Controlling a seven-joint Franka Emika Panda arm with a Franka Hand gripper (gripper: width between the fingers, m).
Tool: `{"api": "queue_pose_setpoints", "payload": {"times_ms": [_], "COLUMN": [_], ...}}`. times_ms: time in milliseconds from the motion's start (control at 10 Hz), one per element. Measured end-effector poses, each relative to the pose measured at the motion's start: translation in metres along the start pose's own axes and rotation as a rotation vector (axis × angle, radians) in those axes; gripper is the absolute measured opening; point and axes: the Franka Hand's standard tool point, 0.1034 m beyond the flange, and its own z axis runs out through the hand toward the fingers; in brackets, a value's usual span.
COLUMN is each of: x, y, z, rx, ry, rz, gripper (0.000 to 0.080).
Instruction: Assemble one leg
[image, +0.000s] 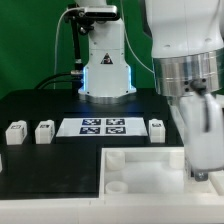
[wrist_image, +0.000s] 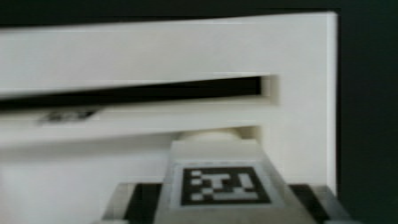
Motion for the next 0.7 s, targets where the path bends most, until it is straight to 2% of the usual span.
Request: {"api": "queue_pose_setpoints", "payload": {"times_ms": [200,300,400,600,700], "x": [0.0038,0.0074,0.0097,0.0096,0.0096], "y": [-0.0015,-0.0018,-0.0014,-0.0009,-0.0007], "z": [-0.0013,-0.0023,-0.0023,-0.0014,-0.0011], "rx": [-0.001,0.009,0.020,0.020,0.020], "ry": [0.013,0.017,0.022,0.027,0.027], "rz": [0.145,0.172,0.177,0.140,0.140], "gripper": [0.0271,0.0271,0.0271,0.0271,0.0462]}}
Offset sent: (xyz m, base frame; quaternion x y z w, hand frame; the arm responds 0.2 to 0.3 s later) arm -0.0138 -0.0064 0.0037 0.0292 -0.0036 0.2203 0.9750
